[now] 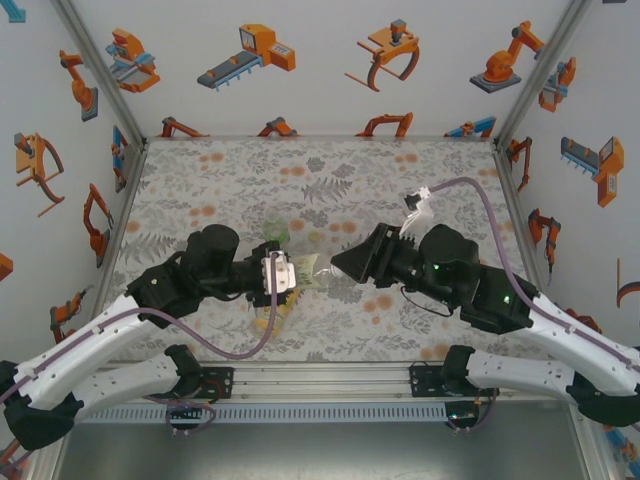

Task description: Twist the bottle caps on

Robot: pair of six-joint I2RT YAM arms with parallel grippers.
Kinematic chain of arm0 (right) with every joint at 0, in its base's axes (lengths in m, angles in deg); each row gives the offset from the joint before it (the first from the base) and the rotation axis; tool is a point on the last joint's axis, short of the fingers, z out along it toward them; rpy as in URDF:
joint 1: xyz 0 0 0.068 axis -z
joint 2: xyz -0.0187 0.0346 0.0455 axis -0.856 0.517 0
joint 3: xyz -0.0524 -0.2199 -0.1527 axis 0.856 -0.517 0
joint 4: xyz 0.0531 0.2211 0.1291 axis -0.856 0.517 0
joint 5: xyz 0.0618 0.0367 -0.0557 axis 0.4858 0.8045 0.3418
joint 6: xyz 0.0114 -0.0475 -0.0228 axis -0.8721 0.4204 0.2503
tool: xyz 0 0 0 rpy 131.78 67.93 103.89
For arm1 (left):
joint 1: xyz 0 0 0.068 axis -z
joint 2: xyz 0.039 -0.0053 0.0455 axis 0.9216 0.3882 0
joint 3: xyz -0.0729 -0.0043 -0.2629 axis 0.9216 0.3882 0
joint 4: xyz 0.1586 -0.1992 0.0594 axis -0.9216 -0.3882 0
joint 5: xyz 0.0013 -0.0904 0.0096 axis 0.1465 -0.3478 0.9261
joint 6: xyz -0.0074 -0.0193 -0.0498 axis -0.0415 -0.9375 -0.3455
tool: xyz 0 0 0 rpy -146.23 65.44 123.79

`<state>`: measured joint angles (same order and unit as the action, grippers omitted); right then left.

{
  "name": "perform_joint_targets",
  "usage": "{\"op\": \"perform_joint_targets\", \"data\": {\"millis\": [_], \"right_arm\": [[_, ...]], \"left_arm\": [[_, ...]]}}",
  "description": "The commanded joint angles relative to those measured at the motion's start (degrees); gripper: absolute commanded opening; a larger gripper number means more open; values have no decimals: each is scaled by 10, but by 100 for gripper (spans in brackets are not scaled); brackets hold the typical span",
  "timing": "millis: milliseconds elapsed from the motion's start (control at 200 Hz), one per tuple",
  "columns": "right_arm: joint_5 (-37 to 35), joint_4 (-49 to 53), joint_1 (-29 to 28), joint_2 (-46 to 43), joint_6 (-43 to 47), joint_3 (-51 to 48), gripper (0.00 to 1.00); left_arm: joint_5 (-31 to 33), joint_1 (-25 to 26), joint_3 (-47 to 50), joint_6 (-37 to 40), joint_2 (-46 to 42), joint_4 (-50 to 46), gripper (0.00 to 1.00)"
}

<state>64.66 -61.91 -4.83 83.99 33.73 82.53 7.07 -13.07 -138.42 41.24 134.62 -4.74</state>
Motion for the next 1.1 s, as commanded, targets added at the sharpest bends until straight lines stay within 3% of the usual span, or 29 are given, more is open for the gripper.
{"op": "perform_joint_targets", "data": {"millis": [0,265,451,656,906,1092], "right_arm": [[39,-45,3,-15,206,11,52],[222,3,2,-15,556,59,52],[307,65,2,-6,743,72,54],[322,86,3,20,768,85,52],[324,71,2,26,750,72,39],[306,61,2,23,739,62,45]], "left_arm": [[-45,3,-8,10,-7,11,0],[-70,3,-18,10,-8,-29,0],[-79,3,-22,8,-11,-36,0],[-87,3,-19,8,-18,-38,0],[-92,3,-18,9,-22,-43,0],[-89,3,-17,11,-24,-44,0]]}}
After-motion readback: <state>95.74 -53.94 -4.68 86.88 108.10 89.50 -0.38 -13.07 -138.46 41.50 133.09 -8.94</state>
